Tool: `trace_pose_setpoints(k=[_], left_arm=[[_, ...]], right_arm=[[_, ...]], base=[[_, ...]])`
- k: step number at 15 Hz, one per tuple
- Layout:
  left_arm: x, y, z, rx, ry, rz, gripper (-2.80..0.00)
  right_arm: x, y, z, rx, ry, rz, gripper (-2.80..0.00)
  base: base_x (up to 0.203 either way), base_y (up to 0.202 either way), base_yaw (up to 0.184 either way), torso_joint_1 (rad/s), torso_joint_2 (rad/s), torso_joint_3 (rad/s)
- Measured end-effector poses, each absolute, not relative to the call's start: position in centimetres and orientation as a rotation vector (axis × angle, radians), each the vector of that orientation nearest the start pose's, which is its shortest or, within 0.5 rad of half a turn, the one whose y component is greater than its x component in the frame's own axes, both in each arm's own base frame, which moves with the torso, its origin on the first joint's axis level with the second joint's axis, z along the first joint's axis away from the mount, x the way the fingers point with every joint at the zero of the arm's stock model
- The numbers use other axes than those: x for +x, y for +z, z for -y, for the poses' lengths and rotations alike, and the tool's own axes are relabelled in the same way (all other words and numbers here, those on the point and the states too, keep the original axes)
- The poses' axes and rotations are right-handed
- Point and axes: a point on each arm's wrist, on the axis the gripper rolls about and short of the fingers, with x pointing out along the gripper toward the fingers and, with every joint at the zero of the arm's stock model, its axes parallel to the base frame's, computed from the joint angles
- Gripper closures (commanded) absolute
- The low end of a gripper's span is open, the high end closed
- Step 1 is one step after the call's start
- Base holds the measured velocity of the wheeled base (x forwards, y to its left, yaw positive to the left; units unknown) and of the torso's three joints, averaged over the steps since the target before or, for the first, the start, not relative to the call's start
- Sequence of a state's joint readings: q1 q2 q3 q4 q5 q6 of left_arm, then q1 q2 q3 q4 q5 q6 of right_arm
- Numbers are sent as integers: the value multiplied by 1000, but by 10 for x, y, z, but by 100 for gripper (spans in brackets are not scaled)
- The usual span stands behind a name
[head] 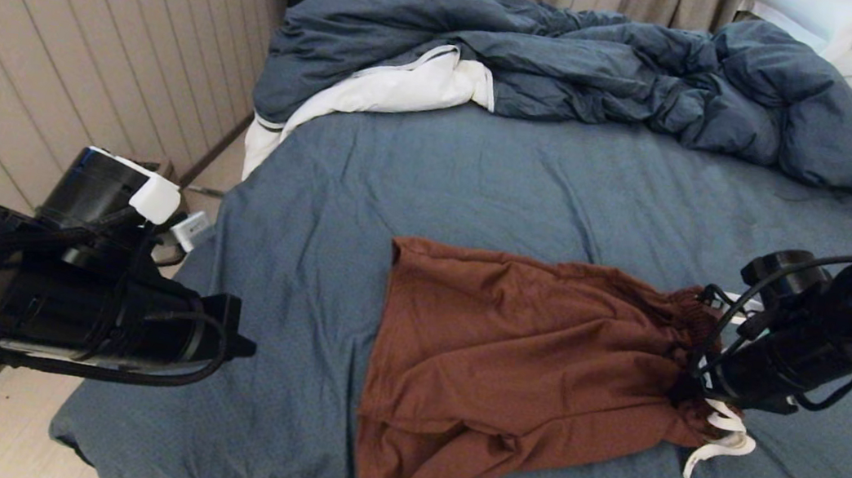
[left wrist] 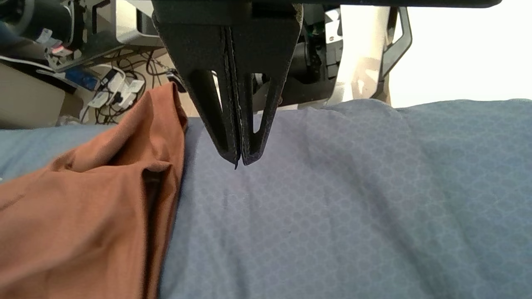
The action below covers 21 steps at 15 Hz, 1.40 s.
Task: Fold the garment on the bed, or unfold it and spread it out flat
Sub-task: Fold the brown shorts
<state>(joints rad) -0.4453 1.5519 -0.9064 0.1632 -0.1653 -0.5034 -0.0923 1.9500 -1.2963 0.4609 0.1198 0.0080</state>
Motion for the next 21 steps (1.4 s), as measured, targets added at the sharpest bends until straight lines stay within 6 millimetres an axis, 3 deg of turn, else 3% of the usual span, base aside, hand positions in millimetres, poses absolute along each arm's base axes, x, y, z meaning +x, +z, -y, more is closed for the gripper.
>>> trace_pose_setpoints(k=[5,9,17,19,21], left_arm=[[225,179,111,-348,-359,-936,0],[225,179,111,-349,-360,-936,0],[225,179,112,-349,-362,-937,0],[224,179,112,-350,-363,-936,0],[224,180,112,-351,-364,-933,0]], right_arm=[[331,169,21,102,45,-1020,0],[317,186,33,93,13,-975,0],[273,207,127,54,-202,-936,0],[264,218,138,51,-240,-900,0],[259,229,131,39,-228,-863,0]], base=[[0,0,0,0,0,0],[0,0,0,0,0,0],[0,0,0,0,0,0],[0,0,0,0,0,0],[0,0,0,0,0,0]])
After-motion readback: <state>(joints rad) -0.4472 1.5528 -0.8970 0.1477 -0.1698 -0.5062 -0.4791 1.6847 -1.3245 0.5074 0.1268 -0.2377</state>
